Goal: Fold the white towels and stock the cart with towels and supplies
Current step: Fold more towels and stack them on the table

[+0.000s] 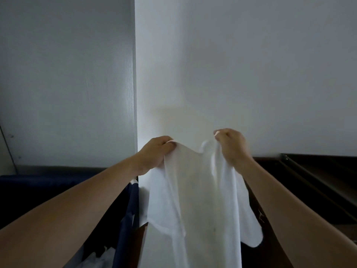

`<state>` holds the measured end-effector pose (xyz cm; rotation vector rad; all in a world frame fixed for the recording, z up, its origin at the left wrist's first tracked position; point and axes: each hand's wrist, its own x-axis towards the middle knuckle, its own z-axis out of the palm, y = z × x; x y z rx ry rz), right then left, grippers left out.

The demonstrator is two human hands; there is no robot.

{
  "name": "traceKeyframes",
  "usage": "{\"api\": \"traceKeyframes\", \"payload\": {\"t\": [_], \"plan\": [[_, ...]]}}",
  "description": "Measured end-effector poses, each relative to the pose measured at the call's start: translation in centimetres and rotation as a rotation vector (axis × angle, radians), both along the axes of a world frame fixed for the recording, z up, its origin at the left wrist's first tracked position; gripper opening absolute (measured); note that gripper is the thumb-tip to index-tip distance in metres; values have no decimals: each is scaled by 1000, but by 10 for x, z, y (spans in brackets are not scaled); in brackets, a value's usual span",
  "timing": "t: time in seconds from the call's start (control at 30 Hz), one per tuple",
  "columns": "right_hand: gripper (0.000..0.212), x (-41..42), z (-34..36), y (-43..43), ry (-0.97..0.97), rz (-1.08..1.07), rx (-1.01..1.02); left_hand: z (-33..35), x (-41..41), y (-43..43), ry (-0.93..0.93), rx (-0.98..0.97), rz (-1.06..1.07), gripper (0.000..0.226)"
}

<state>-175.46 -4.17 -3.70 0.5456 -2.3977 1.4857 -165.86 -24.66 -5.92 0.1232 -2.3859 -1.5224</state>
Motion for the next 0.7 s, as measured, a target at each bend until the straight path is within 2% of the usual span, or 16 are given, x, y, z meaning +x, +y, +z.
{"api": "traceKeyframes", "payload": {"t": [0.1, 0.13, 0.23, 0.37, 0.43, 0.57, 0.7], "plan": [[24, 19, -17, -10, -95, 225, -196, 15, -8, 20, 19, -168, -45, 23], [23, 22, -23, -13, -141, 260, -201, 15, -12, 25, 27, -233, -39, 23], [40, 26, -41, -19, -217, 242, -72, 13, -16, 29, 58, -354, -2, 23], [40, 19, -29, -13, 24, 89, 32, -4, -12, 17, -146, -573, -104, 25], [40, 12, -13, -9, 71, 24, -56, -12, -9, 11, -198, -538, -141, 24], [39, -1, 11, -1, 112, -83, -228, -17, -2, 4, -178, -362, -81, 14], [35, -17, 30, 14, 85, -170, -399, -23, 9, -14, -251, -172, -100, 16]]}}
